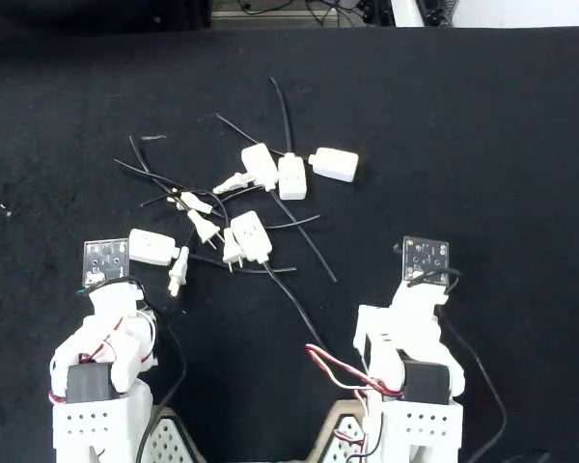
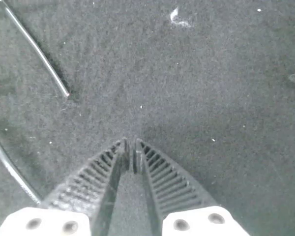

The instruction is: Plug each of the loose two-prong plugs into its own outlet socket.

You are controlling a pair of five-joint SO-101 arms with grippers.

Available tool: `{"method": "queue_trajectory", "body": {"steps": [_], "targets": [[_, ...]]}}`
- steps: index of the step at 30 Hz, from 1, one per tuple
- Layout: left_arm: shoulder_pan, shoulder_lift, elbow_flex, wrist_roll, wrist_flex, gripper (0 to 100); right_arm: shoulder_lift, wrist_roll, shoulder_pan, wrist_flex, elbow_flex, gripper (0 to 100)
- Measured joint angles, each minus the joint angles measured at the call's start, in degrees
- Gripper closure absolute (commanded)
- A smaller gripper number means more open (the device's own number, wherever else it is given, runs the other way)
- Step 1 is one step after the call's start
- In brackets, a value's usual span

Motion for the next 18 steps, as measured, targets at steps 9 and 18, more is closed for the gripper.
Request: {"method": "queue_trajectory", "body": {"steps": [9, 18], "targets": [[-7.21, 0.00, -0.09, -0.18, -20.48, 97, 0.00, 0.00, -0.09, -19.08, 0.09, 98.6], [-20.57, 0.00, -2.55, -0.18, -40.18, 91, 0.00, 17.76, -0.09, -39.21, 0.18, 98.6]]}}
